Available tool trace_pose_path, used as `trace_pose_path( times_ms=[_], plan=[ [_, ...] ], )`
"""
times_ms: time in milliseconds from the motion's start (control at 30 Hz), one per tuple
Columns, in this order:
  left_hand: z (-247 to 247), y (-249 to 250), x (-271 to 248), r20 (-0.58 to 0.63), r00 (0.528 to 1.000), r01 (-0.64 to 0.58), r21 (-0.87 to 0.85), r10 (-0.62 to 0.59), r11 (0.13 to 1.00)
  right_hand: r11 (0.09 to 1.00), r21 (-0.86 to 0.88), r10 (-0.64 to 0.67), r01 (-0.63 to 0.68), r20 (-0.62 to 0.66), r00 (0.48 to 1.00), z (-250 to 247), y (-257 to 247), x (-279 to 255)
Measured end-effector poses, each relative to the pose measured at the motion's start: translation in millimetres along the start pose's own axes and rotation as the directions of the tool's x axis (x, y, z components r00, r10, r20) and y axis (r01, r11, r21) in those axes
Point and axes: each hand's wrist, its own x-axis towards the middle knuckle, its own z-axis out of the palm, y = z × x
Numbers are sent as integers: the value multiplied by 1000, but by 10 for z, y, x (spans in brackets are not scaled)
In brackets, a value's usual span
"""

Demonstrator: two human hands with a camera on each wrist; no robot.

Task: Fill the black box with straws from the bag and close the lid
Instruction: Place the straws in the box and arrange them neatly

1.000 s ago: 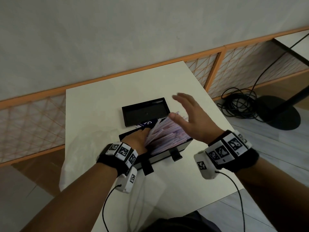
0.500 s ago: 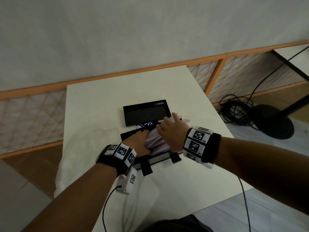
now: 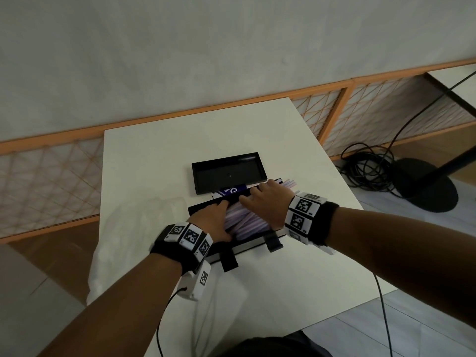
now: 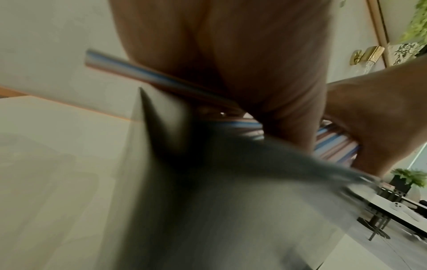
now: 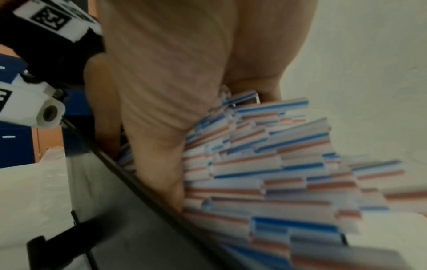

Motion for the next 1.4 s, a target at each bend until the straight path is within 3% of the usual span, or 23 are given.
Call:
trace_pose_path(
  times_ms=[467, 633, 833, 1000, 1200, 1267, 1333, 1400],
  plan=[
    [-36, -12, -43, 1, 999, -54, -86, 54, 995, 994, -38, -104, 102, -68, 992, 87, 63, 52],
    [-57, -38, -119, -84, 989, -134, -197, 120, 971, 996, -9, -94, 94, -137, 986, 78, 147, 31],
    [-117, -57, -241, -262, 952, -186, -75, 161, 980, 994, 111, 1, 19, -182, 983, 123, 125, 15],
    [-78, -128, -242, -234, 959, -199, -165, 158, 966, 998, 68, 7, 4, -161, 987, 137, 77, 49],
    [-20, -338, -367, -299, 943, -210, -188, 148, 959, 999, 33, 28, -23, -163, 986, 179, 67, 63],
    [44, -422, -434, -378, 909, -258, -183, 174, 949, 998, 46, 43, -35, -168, 985, 175, 64, 60],
    [176, -510, -443, -534, 830, -310, -198, 163, 930, 997, 56, 57, -48, -177, 983, 156, 56, 50],
    [301, -553, -440, -631, 776, -308, -385, -4, 870, 997, 58, 66, -56, -182, 981, 127, 36, 37]
  ],
)
